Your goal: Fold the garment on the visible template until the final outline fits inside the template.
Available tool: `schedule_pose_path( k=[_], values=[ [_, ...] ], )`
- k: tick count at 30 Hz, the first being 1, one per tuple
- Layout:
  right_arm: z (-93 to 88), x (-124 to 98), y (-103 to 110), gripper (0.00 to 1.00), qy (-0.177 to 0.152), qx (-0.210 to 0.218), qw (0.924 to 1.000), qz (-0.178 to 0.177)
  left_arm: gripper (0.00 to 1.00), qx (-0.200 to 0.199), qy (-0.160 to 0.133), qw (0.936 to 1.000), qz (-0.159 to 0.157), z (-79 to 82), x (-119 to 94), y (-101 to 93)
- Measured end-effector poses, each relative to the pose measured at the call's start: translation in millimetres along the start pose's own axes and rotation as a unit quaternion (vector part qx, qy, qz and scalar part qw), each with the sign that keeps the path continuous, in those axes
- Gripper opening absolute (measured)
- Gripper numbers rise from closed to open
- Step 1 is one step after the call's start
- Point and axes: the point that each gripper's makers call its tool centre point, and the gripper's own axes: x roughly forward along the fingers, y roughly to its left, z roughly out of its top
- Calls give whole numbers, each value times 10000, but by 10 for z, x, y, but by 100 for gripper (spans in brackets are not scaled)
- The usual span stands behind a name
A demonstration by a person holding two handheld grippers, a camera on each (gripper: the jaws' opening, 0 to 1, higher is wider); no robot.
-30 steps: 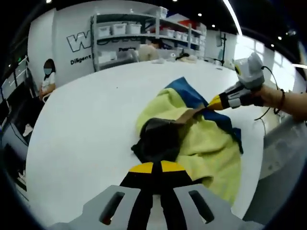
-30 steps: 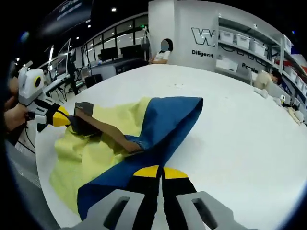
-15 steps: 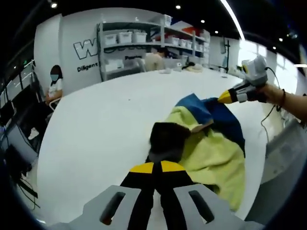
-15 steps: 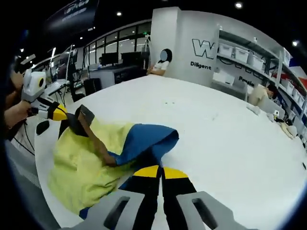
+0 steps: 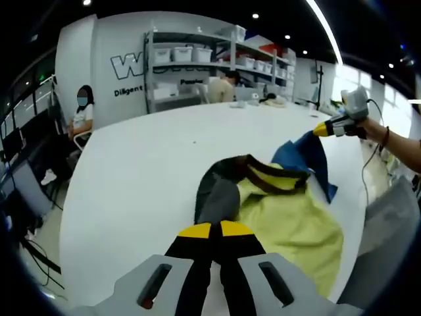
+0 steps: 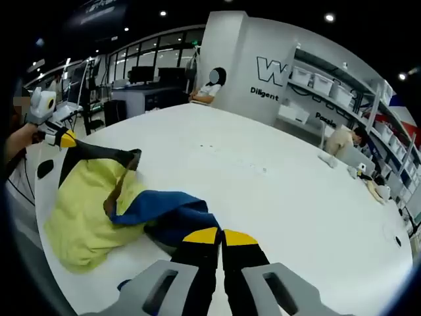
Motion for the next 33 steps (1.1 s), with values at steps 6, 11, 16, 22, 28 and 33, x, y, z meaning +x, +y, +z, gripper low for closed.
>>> schedule_pose_path(
  k=[6,11,16,22,28,33],
  values=[
    [-47,27,-158,0,107,139,9997,-147,0,103,234,9996,100,-81,31,172],
    [-57,38,-259,0,235,140,9995,-173,0,146,394,9990,169,-132,84,298],
    [-119,73,-400,0,435,55,9987,-277,0,230,543,9979,278,-176,131,421],
    [-252,82,-534,0,704,-36,9968,-372,0,234,679,9963,476,-246,148,626],
    [-366,62,-638,0,883,341,9946,-432,0,579,828,9925,683,-282,191,780],
    [-444,85,-709,0,956,620,9924,-472,1,560,955,9909,771,-334,241,867]
  ],
)
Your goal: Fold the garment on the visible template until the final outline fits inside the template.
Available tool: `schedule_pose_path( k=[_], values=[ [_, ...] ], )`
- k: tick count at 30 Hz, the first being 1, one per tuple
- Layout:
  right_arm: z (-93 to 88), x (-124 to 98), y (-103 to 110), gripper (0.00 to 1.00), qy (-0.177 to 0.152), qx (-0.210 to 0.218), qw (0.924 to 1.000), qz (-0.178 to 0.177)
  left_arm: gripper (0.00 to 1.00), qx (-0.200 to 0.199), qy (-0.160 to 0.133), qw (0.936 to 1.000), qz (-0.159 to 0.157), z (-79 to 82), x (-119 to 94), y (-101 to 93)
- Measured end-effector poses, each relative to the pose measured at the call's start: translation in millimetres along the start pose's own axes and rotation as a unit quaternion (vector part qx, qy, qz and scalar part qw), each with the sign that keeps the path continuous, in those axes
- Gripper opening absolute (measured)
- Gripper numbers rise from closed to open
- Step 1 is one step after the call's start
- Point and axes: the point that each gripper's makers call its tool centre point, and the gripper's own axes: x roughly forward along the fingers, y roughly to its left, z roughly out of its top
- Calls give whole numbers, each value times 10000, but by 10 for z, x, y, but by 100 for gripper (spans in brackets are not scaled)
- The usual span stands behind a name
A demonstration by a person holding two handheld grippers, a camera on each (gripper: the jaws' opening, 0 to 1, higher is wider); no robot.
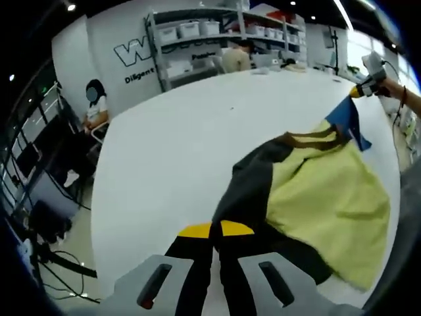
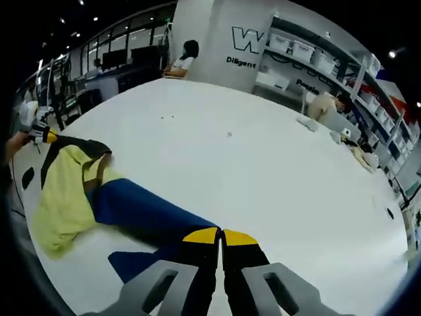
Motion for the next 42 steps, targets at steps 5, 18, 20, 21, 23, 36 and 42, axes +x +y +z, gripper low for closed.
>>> schedule_pose_path(
  k=[5,18,20,21,23,36,42],
  values=[
    [-49,62,-24,0,129,8,9999,-1,1,56,243,9997,68,-99,68,35],
    [-199,227,-68,0,139,559,9983,93,3,-179,411,9987,233,-208,193,83],
    [-196,242,-65,0,85,636,9979,76,7,-262,418,9983,318,-218,188,103],
    [-192,237,-53,0,54,836,9964,90,10,-307,397,9981,356,-215,180,115],
    [-135,214,-39,0,-134,1020,9946,126,20,-530,283,9973,430,-182,133,145],
    [163,-14,950,42,-845,628,9856,1326,81,-610,-167,9979,124,25,-106,-190],
    [148,24,1388,49,-843,299,9796,1798,92,-587,-399,9975,-42,103,-181,-364]
  ],
)
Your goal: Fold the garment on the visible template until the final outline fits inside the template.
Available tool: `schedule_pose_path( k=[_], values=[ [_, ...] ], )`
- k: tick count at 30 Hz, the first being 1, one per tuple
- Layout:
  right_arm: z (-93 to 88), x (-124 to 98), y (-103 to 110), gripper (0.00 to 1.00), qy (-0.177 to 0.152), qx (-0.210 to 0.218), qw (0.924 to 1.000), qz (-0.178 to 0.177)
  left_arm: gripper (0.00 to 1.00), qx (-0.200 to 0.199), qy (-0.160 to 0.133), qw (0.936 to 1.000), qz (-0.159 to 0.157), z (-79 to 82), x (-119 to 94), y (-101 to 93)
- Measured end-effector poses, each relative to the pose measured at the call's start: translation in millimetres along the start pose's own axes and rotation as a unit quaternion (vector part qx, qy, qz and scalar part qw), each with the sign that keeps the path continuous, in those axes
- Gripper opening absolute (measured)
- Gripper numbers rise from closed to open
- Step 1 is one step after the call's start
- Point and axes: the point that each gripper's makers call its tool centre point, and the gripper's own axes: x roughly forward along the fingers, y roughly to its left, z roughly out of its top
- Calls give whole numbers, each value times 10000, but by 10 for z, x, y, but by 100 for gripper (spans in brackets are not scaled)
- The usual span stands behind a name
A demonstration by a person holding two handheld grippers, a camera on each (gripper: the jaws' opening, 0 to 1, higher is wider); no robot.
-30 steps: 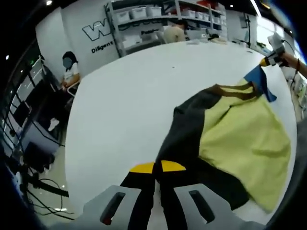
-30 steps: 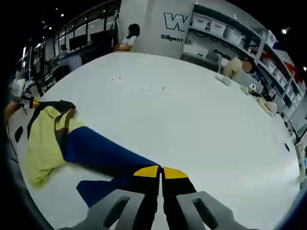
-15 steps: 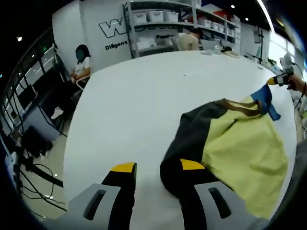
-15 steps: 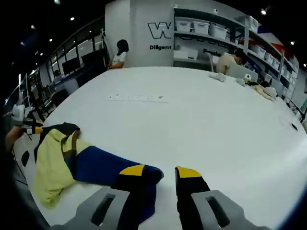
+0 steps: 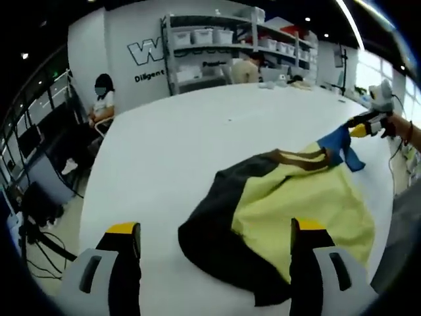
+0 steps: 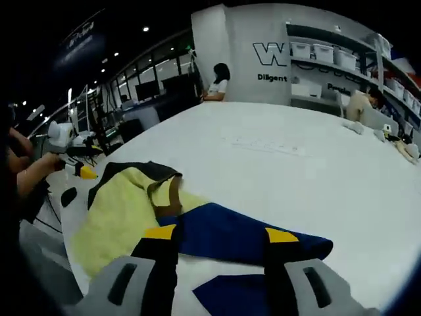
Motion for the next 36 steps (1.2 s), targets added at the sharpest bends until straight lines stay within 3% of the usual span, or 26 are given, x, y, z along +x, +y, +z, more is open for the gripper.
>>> schedule_pose_path(
  k=[4,12,24,29,36],
  values=[
    [-57,110,160,52,32,-67,9998,189,99,-13,85,9999,-56,-48,-40,-110],
    [-162,254,309,48,122,-115,9991,391,99,166,146,9991,-349,-145,-164,-412],
    [-158,370,468,24,97,-258,9976,630,99,326,94,9971,-677,-235,-413,-817],
    [-204,449,524,19,196,-247,9968,730,99,331,107,9957,-858,-330,-455,-974],
    [-253,484,529,1,275,-261,9967,711,98,310,75,9956,-883,-283,-427,-962]
  ],
)
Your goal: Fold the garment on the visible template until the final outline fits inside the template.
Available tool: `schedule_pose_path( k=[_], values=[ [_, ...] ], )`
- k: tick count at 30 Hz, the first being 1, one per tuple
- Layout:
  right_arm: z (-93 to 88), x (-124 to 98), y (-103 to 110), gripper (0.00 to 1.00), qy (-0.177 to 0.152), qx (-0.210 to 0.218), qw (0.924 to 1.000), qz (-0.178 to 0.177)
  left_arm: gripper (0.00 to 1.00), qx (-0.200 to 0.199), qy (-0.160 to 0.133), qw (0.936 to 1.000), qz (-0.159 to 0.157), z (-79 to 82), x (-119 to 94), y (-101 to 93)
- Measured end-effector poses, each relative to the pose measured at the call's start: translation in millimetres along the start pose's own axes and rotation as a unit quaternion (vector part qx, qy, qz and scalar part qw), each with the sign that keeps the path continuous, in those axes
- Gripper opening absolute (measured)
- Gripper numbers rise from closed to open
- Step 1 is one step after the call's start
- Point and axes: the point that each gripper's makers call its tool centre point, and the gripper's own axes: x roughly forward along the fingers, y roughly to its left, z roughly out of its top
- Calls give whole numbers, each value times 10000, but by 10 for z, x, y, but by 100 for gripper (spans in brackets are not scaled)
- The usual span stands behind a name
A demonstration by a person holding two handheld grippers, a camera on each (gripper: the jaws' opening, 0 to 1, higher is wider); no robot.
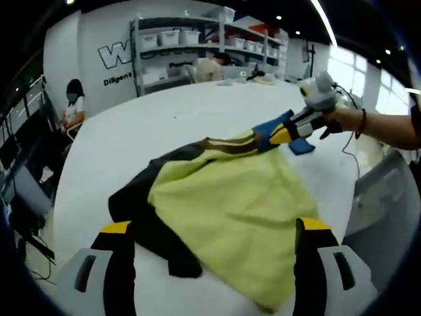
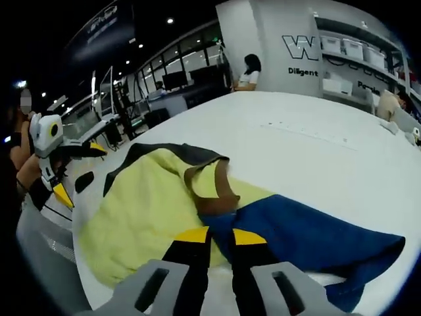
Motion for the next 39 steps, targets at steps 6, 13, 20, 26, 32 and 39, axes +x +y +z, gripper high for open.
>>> schedule_pose_path(
  k=[6,13,20,26,32,39],
  values=[
    [5,-11,-9,0,5,-53,10000,-23,97,54,-59,10000,-25,45,8,-13],
    [188,-62,-29,0,45,-632,9980,-83,95,195,-149,9997,-34,183,-5,64],
    [389,-80,-97,0,121,-1010,9947,-156,93,441,-294,9986,4,471,51,228],
    [518,-79,-134,0,155,-1156,9931,-142,89,548,-406,9977,14,738,162,379],
    [512,-63,-138,0,147,-1192,9927,-147,85,393,-723,9966,-57,1083,289,466],
    [427,-41,-141,0,209,-1093,9937,-94,80,432,-677,9968,-48,1221,559,608]
  ],
)
